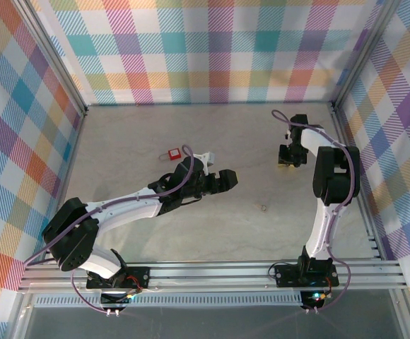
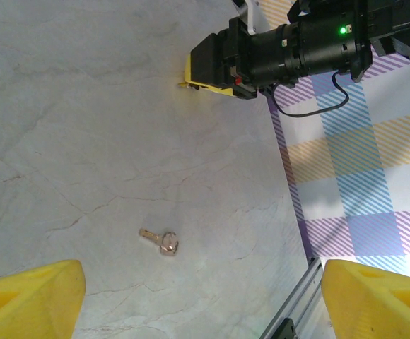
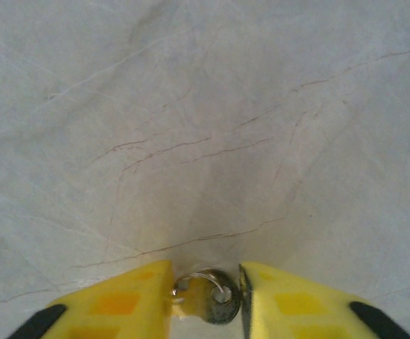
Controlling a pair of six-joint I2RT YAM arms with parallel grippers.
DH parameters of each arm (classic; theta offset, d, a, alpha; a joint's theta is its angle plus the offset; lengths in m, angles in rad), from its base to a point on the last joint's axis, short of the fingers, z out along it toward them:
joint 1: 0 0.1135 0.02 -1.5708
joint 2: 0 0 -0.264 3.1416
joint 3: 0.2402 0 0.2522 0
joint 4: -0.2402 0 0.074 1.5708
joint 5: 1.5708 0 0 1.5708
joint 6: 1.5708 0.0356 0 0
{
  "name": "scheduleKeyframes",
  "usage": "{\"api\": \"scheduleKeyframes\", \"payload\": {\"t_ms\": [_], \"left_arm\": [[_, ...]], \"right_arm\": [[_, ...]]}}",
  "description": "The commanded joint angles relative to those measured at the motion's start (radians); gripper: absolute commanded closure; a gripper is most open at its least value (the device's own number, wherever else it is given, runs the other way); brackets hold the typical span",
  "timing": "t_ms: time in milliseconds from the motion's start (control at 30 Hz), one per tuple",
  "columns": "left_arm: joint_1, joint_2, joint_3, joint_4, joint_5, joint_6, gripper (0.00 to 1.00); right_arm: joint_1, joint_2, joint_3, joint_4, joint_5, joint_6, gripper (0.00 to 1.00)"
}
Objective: Unlock with the key
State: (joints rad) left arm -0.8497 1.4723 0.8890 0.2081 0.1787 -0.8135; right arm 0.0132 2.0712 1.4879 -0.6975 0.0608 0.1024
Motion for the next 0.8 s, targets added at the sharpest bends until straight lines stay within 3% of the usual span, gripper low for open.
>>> {"api": "scheduleKeyframes", "payload": {"t_ms": [0, 233, 467, 533, 633, 767], "left_arm": [[-0.018, -0.027, 0.004, -0.013, -0.012, 0.022, 0.14], [-0.017, -0.034, 0.001, -0.022, -0.016, 0.027, 0.14], [-0.019, -0.035, 0.002, -0.030, -0.012, 0.034, 0.14], [-0.021, -0.036, 0.004, -0.034, -0.009, 0.037, 0.14], [-0.023, -0.047, 0.001, -0.042, -0.011, 0.049, 0.13], [-0.023, -0.061, -0.009, -0.047, -0.013, 0.059, 0.13]], "right_arm": [[0.034, 0.045, 0.000, -0.017, -0.042, 0.033, 0.75], [0.055, -0.004, -0.071, -0.024, -0.026, 0.095, 0.90], [0.055, -0.094, -0.148, -0.004, -0.019, 0.131, 0.93], [0.055, -0.151, -0.156, -0.015, -0.017, 0.140, 0.82], [0.055, -0.271, -0.200, -0.031, 0.005, 0.160, 0.53], [0.053, -0.363, -0.246, -0.066, 0.087, 0.151, 0.46]]}}
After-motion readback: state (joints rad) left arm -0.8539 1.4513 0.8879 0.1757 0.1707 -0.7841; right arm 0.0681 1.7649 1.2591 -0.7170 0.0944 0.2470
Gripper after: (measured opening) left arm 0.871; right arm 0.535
